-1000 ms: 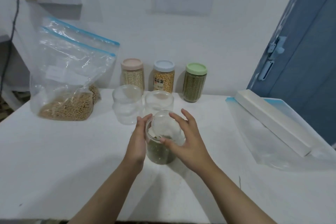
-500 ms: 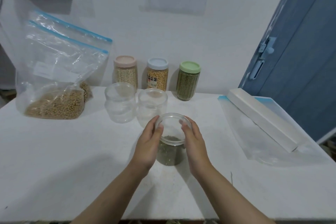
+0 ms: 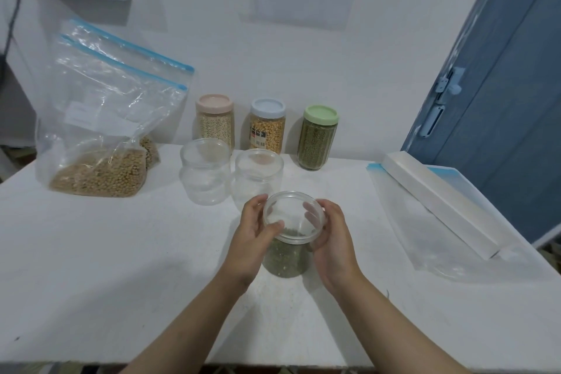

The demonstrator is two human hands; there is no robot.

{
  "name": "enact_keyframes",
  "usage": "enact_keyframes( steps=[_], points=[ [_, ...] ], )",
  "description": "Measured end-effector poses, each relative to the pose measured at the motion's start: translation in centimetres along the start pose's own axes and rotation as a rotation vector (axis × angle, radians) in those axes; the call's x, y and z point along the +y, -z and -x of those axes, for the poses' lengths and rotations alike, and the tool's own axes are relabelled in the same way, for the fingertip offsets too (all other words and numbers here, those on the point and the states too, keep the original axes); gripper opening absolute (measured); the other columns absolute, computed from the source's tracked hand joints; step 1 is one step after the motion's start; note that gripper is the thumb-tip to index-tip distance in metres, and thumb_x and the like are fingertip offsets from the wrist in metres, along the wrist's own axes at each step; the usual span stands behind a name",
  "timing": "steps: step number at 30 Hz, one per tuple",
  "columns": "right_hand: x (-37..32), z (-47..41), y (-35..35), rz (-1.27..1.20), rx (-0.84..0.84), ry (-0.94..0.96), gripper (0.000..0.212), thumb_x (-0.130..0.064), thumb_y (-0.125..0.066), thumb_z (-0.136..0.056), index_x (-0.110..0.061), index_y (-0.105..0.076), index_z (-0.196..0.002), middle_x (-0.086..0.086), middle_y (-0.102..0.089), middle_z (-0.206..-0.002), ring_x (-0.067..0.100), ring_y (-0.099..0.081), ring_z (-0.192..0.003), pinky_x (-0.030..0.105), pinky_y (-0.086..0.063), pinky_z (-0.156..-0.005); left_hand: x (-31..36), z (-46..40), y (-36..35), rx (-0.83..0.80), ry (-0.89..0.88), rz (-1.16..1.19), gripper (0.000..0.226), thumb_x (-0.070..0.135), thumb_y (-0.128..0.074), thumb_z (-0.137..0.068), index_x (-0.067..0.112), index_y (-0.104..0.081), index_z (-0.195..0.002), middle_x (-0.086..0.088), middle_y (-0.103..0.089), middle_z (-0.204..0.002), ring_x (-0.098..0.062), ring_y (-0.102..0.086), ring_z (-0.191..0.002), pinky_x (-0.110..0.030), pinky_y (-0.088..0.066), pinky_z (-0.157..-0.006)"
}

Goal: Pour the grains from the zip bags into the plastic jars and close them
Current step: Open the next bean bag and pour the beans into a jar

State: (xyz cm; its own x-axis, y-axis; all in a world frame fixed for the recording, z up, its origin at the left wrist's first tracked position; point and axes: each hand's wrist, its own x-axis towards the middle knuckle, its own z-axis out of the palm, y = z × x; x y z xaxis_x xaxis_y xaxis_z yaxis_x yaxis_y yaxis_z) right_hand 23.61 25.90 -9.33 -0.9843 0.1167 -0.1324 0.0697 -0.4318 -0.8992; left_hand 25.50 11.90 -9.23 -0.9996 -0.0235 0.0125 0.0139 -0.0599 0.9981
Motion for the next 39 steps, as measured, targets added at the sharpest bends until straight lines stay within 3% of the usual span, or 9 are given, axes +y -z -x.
enact_keyframes(
  steps=[6, 8, 10, 14, 18, 22, 27, 33, 39],
  points=[
    [0.2, 0.1, -0.2, 0.074, -0.019, 0.004, 0.027, -0.041, -0.063, -0.083, -0.029, -0.062, -0.106, 0.000, -0.064, -0.122, 0.012, -0.056, -0.117, 0.034, -0.043, -0.093, 0.0, 0.0, -0.2, 0.017, -0.015, -0.036, 0.032, 0.010, -0.049, -0.101, 0.028, -0.040, -0.126, 0.012, -0.059, -0.122, 0.016, -0.058, -0.093, -0.002, -0.043, -0.074],
    [0.3, -0.1, -0.3, 0.095, 0.027, 0.005, 0.007, -0.031, -0.064, -0.089, -0.034, -0.059, -0.094, 0.004, -0.063, -0.119, 0.018, -0.056, -0.115, 0.038, -0.043, -0.089, 0.1, -0.1, 0.0, 0.018, -0.016, -0.029, 0.029, 0.010, -0.048, -0.101, 0.023, -0.042, -0.127, 0.010, -0.060, -0.122, 0.014, -0.059, -0.093, -0.004, -0.044, -0.074],
    [0.8, -0.3, -0.1, 0.120, 0.061, 0.012, 0.018, -0.023, -0.060, -0.093, -0.036, -0.054, -0.083, 0.007, -0.061, -0.112, 0.020, -0.056, -0.105, 0.040, -0.041, -0.082, 0.3, -0.2, 0.1, 0.019, -0.004, -0.013, 0.028, 0.011, -0.051, -0.101, 0.022, -0.044, -0.126, 0.010, -0.062, -0.121, 0.013, -0.061, -0.094, -0.005, -0.045, -0.074],
    [0.7, -0.3, -0.2, 0.136, 0.027, 0.006, 0.023, -0.027, -0.060, -0.095, -0.042, -0.058, -0.112, -0.003, -0.062, -0.117, 0.010, -0.056, -0.109, 0.037, -0.046, -0.091, 0.4, -0.5, 0.6, 0.018, 0.020, -0.006, 0.026, 0.014, -0.057, -0.098, 0.023, -0.050, -0.122, 0.010, -0.064, -0.119, 0.008, -0.063, -0.098, -0.006, -0.046, -0.075],
    [0.1, -0.6, -0.4, 0.118, 0.036, -0.010, 0.018, -0.023, -0.063, -0.093, -0.027, -0.067, -0.110, -0.009, -0.065, -0.116, 0.008, -0.057, -0.113, 0.033, -0.046, -0.089, 0.4, -0.8, 0.5, 0.027, -0.008, -0.027, 0.022, 0.015, -0.056, -0.099, 0.023, -0.055, -0.119, 0.014, -0.066, -0.111, 0.008, -0.063, -0.097, -0.007, -0.046, -0.076],
    [0.8, -0.2, -0.3, 0.140, 0.098, 0.053, 0.012, -0.025, -0.060, -0.096, -0.023, -0.057, -0.107, -0.001, -0.062, -0.108, 0.013, -0.059, -0.099, 0.031, -0.048, -0.079, 0.5, -1.0, 0.3, 0.036, -0.020, -0.056, 0.024, 0.020, -0.053, -0.101, 0.028, -0.057, -0.124, 0.017, -0.063, -0.115, 0.011, -0.061, -0.098, -0.006, -0.046, -0.078],
    [0.9, -0.1, -0.3, 0.252, 0.027, 0.072, 0.028, -0.031, -0.052, -0.099, -0.046, -0.059, -0.121, -0.016, -0.061, -0.121, 0.000, -0.055, -0.114, 0.038, -0.049, -0.099, 0.5, -1.1, 0.5, 0.006, 0.008, -0.117, 0.039, 0.031, -0.047, -0.103, 0.036, -0.047, -0.142, 0.018, -0.048, -0.141, 0.002, -0.046, -0.126, -0.015, -0.036, -0.099],
    [0.7, -0.3, -0.2, 0.293, 0.022, 0.088, 0.024, -0.028, -0.049, -0.101, -0.041, -0.063, -0.114, -0.022, -0.063, -0.113, -0.011, -0.058, -0.100, 0.042, -0.049, -0.103, -0.2, -0.5, 0.0, 0.020, -0.035, -0.224, 0.053, 0.034, -0.058, -0.097, 0.038, -0.038, -0.146, 0.015, -0.041, -0.145, -0.008, -0.044, -0.131, -0.034, -0.040, -0.111],
    [1.5, 0.1, 0.4, 0.295, 0.137, 0.201, 0.011, -0.026, -0.053, -0.101, -0.031, -0.055, -0.111, -0.007, -0.063, -0.109, 0.016, -0.061, -0.102, 0.038, -0.053, -0.084, -0.2, -1.6, -0.4, -0.021, -0.055, -0.177, 0.039, 0.029, -0.051, -0.101, 0.038, -0.044, -0.139, 0.010, -0.046, -0.143, -0.003, -0.048, -0.126, -0.023, -0.042, -0.104]
  ],
)
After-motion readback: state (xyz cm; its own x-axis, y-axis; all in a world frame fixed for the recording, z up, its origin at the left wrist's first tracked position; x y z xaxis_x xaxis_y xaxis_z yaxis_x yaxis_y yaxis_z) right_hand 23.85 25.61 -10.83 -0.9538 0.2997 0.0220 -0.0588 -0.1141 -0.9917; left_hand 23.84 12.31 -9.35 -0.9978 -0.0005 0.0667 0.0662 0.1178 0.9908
